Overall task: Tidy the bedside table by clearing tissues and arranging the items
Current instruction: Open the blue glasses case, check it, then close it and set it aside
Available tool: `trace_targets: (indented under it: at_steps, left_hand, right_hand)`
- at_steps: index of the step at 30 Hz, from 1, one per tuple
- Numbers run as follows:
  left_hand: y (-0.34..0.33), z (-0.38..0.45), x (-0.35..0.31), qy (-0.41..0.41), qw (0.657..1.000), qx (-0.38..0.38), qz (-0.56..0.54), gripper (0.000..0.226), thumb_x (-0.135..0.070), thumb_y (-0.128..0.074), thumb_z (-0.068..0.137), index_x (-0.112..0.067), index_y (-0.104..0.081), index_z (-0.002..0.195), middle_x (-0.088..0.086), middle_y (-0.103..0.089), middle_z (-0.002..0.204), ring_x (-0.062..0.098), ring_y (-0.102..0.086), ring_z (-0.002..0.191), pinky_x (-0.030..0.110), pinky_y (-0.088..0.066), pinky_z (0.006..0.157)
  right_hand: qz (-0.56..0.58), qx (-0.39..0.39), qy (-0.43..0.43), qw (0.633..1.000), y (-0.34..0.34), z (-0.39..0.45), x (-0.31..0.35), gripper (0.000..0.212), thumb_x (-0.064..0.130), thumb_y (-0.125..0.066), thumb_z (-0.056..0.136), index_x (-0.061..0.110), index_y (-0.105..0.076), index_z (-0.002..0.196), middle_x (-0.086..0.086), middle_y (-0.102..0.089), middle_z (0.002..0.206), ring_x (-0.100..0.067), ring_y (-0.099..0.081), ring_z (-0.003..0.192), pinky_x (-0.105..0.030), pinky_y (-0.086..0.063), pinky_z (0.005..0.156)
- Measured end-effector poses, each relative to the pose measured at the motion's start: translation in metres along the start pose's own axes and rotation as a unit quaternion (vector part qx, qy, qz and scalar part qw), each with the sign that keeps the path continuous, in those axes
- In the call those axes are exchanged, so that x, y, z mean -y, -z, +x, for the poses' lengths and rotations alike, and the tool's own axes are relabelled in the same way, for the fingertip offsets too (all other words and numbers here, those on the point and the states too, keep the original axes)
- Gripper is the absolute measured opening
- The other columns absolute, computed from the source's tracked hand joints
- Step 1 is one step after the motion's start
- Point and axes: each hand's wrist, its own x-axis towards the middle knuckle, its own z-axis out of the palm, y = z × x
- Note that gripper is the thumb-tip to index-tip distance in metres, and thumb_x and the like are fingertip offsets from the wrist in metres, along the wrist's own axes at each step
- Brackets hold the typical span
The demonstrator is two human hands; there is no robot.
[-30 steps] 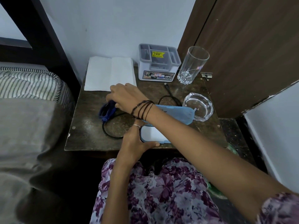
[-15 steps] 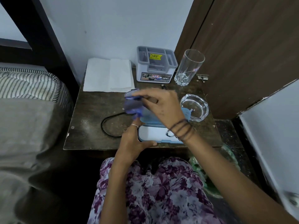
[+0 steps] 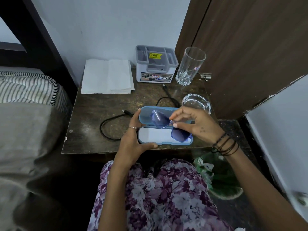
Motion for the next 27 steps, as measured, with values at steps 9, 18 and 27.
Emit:
trace_targets:
  at_steps: [9, 18, 27]
  left_hand:
    - [-0.001, 0.001, 0.002, 0.008, 1.0, 0.012, -0.023, 0.11, -0.011, -0.084, 0.064, -0.032, -0.012, 0.145, -0.028, -0.05, 0.116, -0.013, -0.056, 0.099, 0.006, -0.047, 0.08]
    - [-0.003, 0.003, 0.007, 0.015, 1.0, 0.01, -0.016, 0.12, -0.01, -0.084, 0.061, -0.029, -0.003, 0.146, -0.03, -0.05, 0.11, -0.028, -0.051, 0.091, -0.003, -0.041, 0.074]
    - [-0.003, 0.003, 0.012, 0.027, 0.999, -0.024, -0.023, 0.13, -0.012, -0.084, 0.062, -0.038, 0.016, 0.142, -0.029, -0.057, 0.104, -0.013, -0.058, 0.096, 0.01, -0.045, 0.084]
  right_hand:
    - [-0.202, 0.079, 0.006, 0.976, -0.018, 0.014, -0.007, 0.024, 0.011, -0.057, 0.089, 0.022, -0.064, 0.109, 0.003, -0.071, 0.105, 0.007, -0.062, 0.081, -0.029, -0.053, 0.073]
    - [-0.226, -0.086, 0.103, 0.965, -0.022, -0.003, -0.007, 0.02, 0.013, -0.055, 0.092, 0.013, -0.068, 0.107, -0.002, -0.068, 0.101, -0.015, -0.064, 0.085, -0.037, -0.055, 0.073]
    - [-0.236, -0.124, 0.011, 0.964, -0.012, -0.004, -0.02, 0.039, 0.024, -0.045, 0.097, 0.015, -0.047, 0.135, -0.007, -0.055, 0.124, -0.02, -0.056, 0.107, -0.037, -0.049, 0.089]
